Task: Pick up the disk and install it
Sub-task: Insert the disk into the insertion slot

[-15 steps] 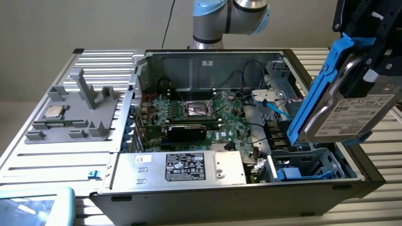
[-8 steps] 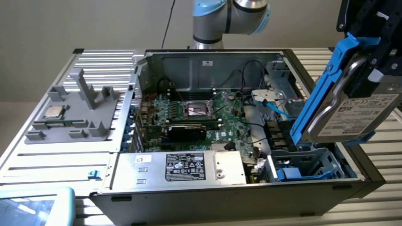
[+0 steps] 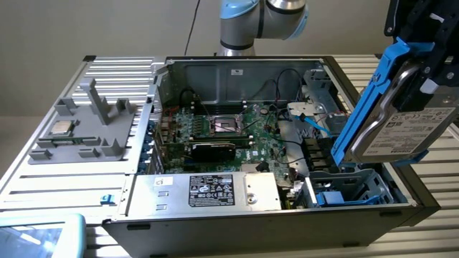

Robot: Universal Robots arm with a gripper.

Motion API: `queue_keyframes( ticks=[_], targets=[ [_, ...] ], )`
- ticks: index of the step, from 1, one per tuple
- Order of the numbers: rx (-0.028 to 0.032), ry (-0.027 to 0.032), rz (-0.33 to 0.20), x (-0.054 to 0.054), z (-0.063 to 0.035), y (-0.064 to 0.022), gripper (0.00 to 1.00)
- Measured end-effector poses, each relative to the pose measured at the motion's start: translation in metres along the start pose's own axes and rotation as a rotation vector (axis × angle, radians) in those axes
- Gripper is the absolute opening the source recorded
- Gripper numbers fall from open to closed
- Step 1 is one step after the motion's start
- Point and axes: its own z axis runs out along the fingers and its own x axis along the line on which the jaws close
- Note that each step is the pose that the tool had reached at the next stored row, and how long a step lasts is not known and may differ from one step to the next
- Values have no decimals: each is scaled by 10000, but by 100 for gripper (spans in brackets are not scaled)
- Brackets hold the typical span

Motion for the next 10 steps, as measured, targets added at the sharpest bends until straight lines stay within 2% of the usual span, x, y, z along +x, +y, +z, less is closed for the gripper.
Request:
queue_keyframes(
  ticks=[10],
  targets=[
    [0,0,0,0,0,0,37]
  ],
)
